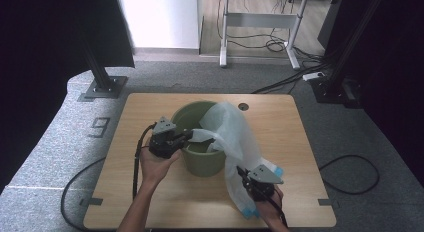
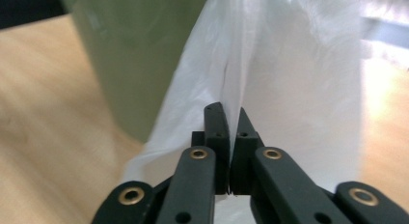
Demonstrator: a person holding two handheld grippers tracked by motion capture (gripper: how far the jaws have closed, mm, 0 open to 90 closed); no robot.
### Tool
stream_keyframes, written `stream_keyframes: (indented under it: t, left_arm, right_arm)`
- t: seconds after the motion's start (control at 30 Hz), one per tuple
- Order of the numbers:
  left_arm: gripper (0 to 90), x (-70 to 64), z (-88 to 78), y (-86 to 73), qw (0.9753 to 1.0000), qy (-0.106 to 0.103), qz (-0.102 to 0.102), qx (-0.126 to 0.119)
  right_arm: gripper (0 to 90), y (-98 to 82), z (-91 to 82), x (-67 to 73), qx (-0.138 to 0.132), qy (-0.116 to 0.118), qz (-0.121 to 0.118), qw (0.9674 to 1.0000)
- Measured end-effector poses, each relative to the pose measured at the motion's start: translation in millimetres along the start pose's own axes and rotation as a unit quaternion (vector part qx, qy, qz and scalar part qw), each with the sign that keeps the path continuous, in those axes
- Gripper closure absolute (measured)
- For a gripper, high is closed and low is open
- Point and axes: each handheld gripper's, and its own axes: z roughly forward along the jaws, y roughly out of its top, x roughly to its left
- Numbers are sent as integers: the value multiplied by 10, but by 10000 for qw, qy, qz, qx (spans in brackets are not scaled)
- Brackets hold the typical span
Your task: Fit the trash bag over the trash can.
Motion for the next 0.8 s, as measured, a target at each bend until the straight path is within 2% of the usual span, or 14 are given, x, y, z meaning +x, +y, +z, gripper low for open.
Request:
stream_keyframes:
  t: [0.17, 0.37, 0.43, 0.6, 0.7, 0.8]
  left_arm:
    - [895, 11, -20, -5, 10000, 44, -22, -49]
    - [866, 48, -36, -8, 10000, 11, -55, -49]
    - [752, 40, -33, -6, 9999, -79, -16, -77]
    - [486, -66, -32, 2, 9995, -95, 275, -116]
    - [380, -155, -32, 26, 9987, -115, 483, -136]
    - [304, -239, -35, 65, 9976, 12, 661, -208]
  right_arm:
    - [886, 261, -178, -193, -302, -163, -99, 9994]
    - [887, 597, -308, -311, -605, -249, -319, 9973]
    - [887, 684, -319, -321, -652, -258, -403, 9967]
    - [887, 800, -288, -313, -661, -215, -555, 9960]
    - [887, 820, -256, -304, -639, -170, -563, 9962]
    - [887, 825, -232, -299, -596, -122, -578, 9965]
